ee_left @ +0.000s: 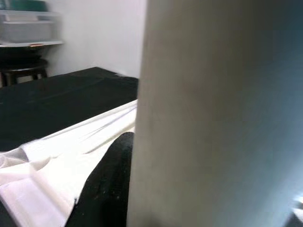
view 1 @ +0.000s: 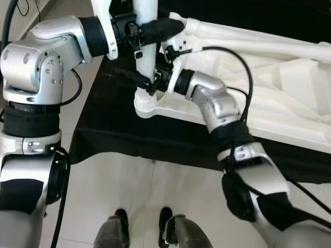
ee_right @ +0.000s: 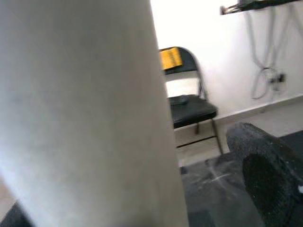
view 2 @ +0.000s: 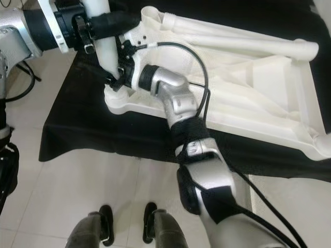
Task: Building children table
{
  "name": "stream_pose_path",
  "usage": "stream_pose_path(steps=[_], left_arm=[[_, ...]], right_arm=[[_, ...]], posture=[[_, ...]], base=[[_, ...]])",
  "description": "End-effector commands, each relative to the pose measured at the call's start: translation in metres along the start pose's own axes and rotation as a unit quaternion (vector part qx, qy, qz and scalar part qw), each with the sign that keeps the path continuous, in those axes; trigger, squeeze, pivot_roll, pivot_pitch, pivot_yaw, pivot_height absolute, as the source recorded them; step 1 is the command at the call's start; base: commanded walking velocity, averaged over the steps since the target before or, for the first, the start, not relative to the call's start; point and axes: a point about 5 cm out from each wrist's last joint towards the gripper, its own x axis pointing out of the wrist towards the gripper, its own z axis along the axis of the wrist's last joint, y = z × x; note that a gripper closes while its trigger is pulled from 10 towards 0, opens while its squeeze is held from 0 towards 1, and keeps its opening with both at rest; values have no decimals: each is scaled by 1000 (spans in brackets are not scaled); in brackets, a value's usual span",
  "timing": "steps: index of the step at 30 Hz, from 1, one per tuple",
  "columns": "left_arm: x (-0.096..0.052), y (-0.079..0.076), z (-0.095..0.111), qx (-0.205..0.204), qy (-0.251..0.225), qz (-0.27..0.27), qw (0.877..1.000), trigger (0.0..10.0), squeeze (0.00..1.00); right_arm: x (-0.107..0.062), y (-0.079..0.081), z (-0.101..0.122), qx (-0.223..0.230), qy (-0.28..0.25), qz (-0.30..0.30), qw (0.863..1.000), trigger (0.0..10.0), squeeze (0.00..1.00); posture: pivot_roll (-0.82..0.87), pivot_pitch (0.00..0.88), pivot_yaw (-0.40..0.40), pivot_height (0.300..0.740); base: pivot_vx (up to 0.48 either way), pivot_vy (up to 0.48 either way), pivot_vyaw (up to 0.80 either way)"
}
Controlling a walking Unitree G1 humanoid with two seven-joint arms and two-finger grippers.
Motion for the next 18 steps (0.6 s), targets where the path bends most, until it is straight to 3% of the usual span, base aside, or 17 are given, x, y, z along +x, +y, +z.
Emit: stream_pose_path(steps=[1, 2, 7, 8, 13, 18], left_arm=[[21, -24, -14, -39, 17, -102, 994, 0, 0], [21, -25, -14, -40, 18, -104, 994, 0, 0], [21, -25, -14, -40, 18, -105, 993, 0, 0], [20, -26, -15, -41, 19, -108, 993, 0, 0], [20, -28, -16, -40, 24, -118, 992, 0, 0], [20, -30, -18, -39, 26, -125, 991, 0, 0]], right_arm=[[20, 15, 12, -17, -21, 58, 998, 10000, 0], [21, 18, 11, -13, -20, 85, 996, 10000, 0], [22, 20, 11, -11, -20, 102, 995, 10000, 0], [23, 23, 9, -3, -24, 128, 991, 0, 0], [25, 27, 5, 2, -31, 171, 985, 0, 0], [24, 25, 4, -2, -32, 174, 984, 0, 0]], posture=[[-114, 287, -62, 740], [-113, 288, -61, 740], [-112, 289, -60, 740], [-109, 295, -60, 740], [-110, 298, -58, 740], [-112, 300, -54, 740]], base=[[0, 0, 0], [0, 0, 0], [0, 0, 0], [0, 0, 0], [0, 0, 0], [0, 0, 0]])
